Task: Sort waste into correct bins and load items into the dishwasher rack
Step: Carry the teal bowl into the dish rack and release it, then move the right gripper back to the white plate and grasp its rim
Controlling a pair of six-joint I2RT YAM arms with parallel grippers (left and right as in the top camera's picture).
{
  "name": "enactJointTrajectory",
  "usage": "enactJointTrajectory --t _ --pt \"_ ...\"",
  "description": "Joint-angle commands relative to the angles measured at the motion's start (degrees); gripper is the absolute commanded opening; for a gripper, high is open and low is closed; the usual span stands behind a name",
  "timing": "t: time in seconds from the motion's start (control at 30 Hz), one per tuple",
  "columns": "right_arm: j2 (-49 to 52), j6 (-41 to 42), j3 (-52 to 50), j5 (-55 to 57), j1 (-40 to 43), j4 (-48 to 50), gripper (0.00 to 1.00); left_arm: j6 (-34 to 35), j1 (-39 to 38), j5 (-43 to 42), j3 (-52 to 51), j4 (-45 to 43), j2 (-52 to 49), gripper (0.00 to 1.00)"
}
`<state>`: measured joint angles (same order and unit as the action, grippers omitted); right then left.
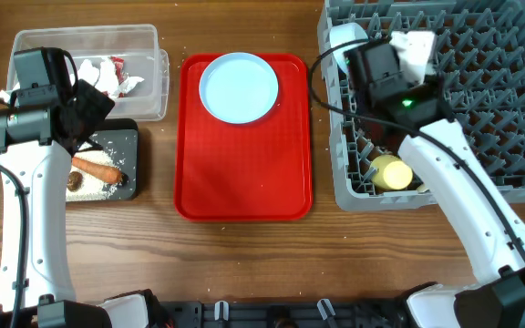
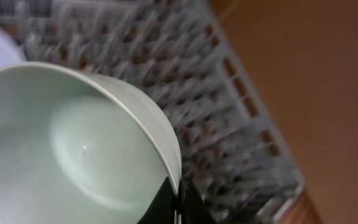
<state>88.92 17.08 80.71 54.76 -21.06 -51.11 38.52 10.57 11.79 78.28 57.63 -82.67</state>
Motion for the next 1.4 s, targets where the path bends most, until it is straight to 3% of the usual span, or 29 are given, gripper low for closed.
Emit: enactJointTrajectory --t 0.0,0.03,0.1,0.23,0.6,0.93,0.97,1.03,1.07,1.1,1.13,1.3,1.37 --pt "-0.02 -14.43 0.48 5.60 0.15 7.52 0.04 0.96 0.17 0.92 0.48 0.00 -0.39 1.00" --pt "0.63 -17.68 0.37 5.60 0.13 10.01 0.04 0.96 0.17 0.92 0.48 0.00 -0.39 1.00" --pt "5.18 -34.58 0.37 5.66 0.13 17.59 0.04 0.96 0.15 0.92 0.48 0.00 -0.39 1.00" --pt "11.21 -45.62 0.35 11.72 0.02 20.15 0.04 0.98 0.17 0.92 0.48 0.00 -0.39 1.00" --pt "15.58 -47.36 0.26 3.78 -0.37 19.26 0.04 0.96 0.17 0.92 0.48 0.00 -0.39 1.00" --pt "18.67 -51.87 0.26 5.49 -5.68 19.91 0.04 0.96 0.17 0.92 0.48 0.00 -0.39 1.00" --pt "18.67 -52.65 0.26 6.60 -7.08 19.71 0.10 0.96 0.15 0.92 0.48 0.02 -0.39 1.00" --pt "18.67 -56.11 0.26 7.17 -10.25 19.41 0.40 0.96 0.15 0.92 0.48 0.02 -0.39 1.00" --pt "18.67 -56.89 0.26 7.32 -11.54 19.32 0.58 0.96 0.15 0.92 0.48 0.00 -0.39 1.00" --pt "18.67 -57.53 0.26 7.32 -12.90 19.37 0.95 0.96 0.17 0.92 0.48 0.02 -0.39 1.00" --pt "18.67 -57.61 0.26 7.32 -13.68 19.37 1.00 0.96 0.17 0.92 0.48 0.02 -0.39 1.00" --pt "18.64 -57.40 0.28 7.34 -13.90 21.14 1.00 0.96 0.17 0.92 0.48 0.00 -0.39 1.00" --pt "17.88 -57.37 0.44 8.44 -13.90 26.03 1.00 0.96 0.17 0.92 0.48 0.00 -0.39 1.00"
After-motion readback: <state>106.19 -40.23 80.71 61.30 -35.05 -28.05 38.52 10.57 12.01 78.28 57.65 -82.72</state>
